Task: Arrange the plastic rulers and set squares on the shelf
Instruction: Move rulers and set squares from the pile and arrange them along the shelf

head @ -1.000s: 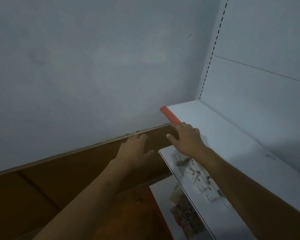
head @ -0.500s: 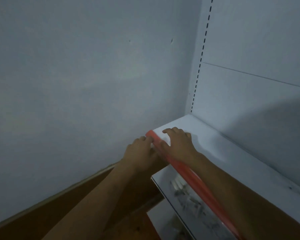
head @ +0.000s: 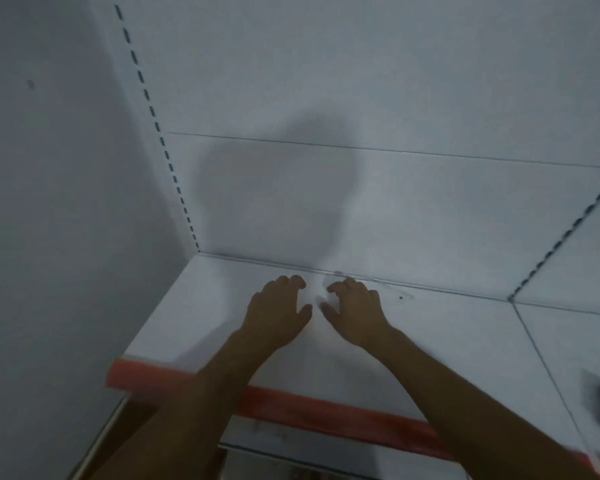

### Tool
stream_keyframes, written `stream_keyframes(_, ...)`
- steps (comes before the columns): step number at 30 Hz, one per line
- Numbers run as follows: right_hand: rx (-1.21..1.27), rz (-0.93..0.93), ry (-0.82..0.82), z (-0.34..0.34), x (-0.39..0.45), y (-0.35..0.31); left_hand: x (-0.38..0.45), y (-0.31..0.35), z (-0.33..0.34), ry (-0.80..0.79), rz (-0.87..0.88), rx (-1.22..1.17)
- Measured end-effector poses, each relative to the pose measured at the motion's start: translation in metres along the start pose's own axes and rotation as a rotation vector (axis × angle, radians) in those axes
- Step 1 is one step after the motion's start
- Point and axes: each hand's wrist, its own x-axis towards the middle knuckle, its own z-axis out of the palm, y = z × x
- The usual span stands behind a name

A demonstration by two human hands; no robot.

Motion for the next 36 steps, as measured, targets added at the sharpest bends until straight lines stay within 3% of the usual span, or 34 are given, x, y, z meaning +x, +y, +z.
stream_keyframes(9,-0.069,0.366,0.15,-0.004,-0.009,0.078,0.029,0.026,0.049,-0.116,0.199,-0.035)
stream_keyframes(25,0.08,0.339,0.136,-0.002,0.025,0.097,0.056,0.036,0.05,-0.149,0.094,0.033)
stream_keyframes(30,0.155,0.254,0.187,-0.006,0.022,0.09,0.056,0.042,0.051,-0.129,0.064,0.078)
stream_keyframes(36,0.351,0.197,0.143,-0.02,0.013,0.094,0.056,0.059,0.054,-0.109,0.024,-0.125)
